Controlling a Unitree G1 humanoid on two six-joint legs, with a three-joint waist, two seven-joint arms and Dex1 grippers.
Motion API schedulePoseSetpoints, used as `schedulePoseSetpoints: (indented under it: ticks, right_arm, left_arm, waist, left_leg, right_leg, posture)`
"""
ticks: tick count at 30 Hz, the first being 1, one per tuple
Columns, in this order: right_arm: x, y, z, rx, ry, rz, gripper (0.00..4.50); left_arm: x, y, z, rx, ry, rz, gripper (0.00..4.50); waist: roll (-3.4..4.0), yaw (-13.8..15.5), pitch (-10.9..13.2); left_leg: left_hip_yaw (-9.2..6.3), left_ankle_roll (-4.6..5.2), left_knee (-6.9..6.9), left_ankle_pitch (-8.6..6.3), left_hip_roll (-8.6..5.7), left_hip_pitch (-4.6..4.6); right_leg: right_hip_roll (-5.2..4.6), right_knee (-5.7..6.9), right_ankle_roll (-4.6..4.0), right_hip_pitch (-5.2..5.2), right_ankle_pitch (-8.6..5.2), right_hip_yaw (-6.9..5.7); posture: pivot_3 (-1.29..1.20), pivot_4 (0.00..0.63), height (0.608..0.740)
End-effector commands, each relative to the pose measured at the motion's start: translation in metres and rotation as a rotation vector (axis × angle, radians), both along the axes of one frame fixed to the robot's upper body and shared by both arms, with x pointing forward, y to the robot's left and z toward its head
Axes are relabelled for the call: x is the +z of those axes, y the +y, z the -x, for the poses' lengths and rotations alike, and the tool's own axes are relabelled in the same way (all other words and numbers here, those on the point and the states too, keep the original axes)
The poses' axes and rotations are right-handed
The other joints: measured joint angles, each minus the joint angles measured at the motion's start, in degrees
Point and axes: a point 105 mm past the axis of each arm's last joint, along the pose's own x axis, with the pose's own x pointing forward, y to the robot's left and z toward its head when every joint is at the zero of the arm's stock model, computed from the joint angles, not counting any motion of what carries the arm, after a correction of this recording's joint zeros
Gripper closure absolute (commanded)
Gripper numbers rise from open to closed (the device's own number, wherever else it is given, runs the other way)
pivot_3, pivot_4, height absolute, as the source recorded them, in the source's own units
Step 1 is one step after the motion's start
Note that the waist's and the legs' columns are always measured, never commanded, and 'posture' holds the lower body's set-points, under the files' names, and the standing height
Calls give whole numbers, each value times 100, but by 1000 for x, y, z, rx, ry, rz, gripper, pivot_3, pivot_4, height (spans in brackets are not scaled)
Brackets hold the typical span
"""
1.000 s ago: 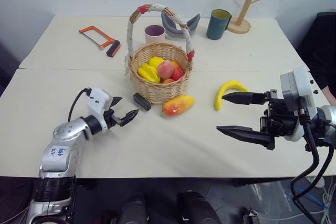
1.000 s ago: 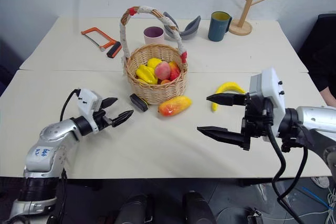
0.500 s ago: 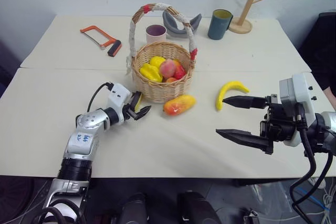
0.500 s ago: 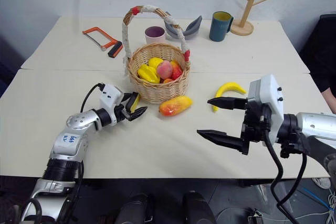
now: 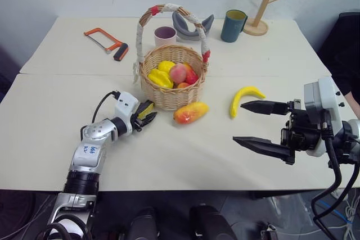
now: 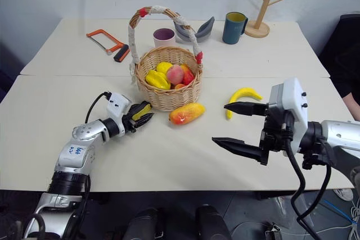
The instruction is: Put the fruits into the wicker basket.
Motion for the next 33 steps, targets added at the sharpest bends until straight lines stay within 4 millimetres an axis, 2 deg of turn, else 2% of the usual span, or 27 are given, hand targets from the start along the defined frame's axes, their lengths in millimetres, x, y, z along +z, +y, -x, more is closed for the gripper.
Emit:
schedulePoseSetpoints:
  ticks: [1,3,4,6,12,14,16,17,23,26,29,31,33]
  right_arm:
    - [10,2,2,20,-59,3,0]
    - [10,3,1,31,-61,4,0]
    - [10,3,0,37,-63,3,0]
    - [11,4,-2,45,-67,0,0]
    - [9,10,-12,78,-76,-4,0]
    - [7,12,-16,87,-76,2,0]
    - [3,14,-18,100,-74,10,0]
    - [3,15,-18,106,-74,11,0]
    - [4,16,-23,123,-74,13,0]
    - [2,16,-23,127,-72,23,0]
    - [-1,15,-25,121,-80,44,0]
    - [-6,15,-32,91,-106,69,0]
    - [-11,18,-40,67,-120,84,0]
  left_arm:
    - [15,8,4,20,-55,12,3022]
    - [17,21,10,69,-56,23,3664]
    - [17,30,13,100,-54,25,3789]
    - [17,50,20,176,-52,27,3789]
    - [16,165,42,658,-11,22,3789]
    - [16,187,52,756,-1,17,3789]
    - [15,196,59,782,12,-10,3789]
    - [15,199,62,790,18,-20,3789]
    - [23,204,70,802,0,-7,1904]
    - [46,199,72,730,-77,89,934]
    - [79,182,77,557,-151,208,934]
    - [103,151,89,303,-145,241,934]
    - [117,119,103,57,-84,253,934]
  waist:
    - [0,-6,0]
    - [0,-14,0]
    - [0,-25,0]
    - [0,-51,0]
    - [-1,-127,0]
    - [-2,-137,1]
    - [-2,-137,1]
    - [-2,-138,1]
    - [-6,-113,1]
    - [-6,-126,1]
    - [-6,-141,1]
    - [-10,-156,0]
    - [-13,-169,1]
  left_leg:
    - [0,0,0,0,0,0]
    - [0,0,0,0,1,0]
    - [0,0,-2,0,2,1]
    - [0,-1,-3,-1,4,2]
    - [-4,1,-4,0,4,3]
    - [-5,2,-4,0,3,3]
    - [-5,3,-5,-2,1,2]
    - [-5,4,-5,-3,1,1]
    - [-10,4,-6,-5,-2,-2]
    - [-10,3,-13,-4,-2,-1]
    - [-10,1,-19,-4,-2,-1]
    - [-10,-2,-25,-3,-2,0]
    - [-10,-11,-30,0,0,2]
  right_leg:
    - [0,0,0,0,0,0]
    - [1,0,0,0,0,0]
    - [2,0,0,0,0,0]
    - [3,0,0,-1,0,1]
    - [0,3,0,-1,0,-2]
    - [-2,4,-1,-1,0,-3]
    - [-7,2,0,-1,0,-4]
    - [-9,1,0,-2,0,-5]
    - [-19,-2,-2,-3,0,-15]
    - [-19,-3,-3,-3,-1,-15]
    - [-19,-3,-6,-5,-2,-18]
    - [-18,-4,-7,-6,-3,-18]
    - [-16,-6,-11,-6,-5,-19]
  posture:
    - [0,150,740]
    - [0,150,740]
    - [0,150,740]
    - [0,150,740]
    - [0,150,740]
    - [0,150,740]
    - [0,150,740]
    - [0,150,740]
    - [0,150,740]
    - [0,150,740]
    - [0,150,740]
    - [0,150,740]
    - [0,150,740]
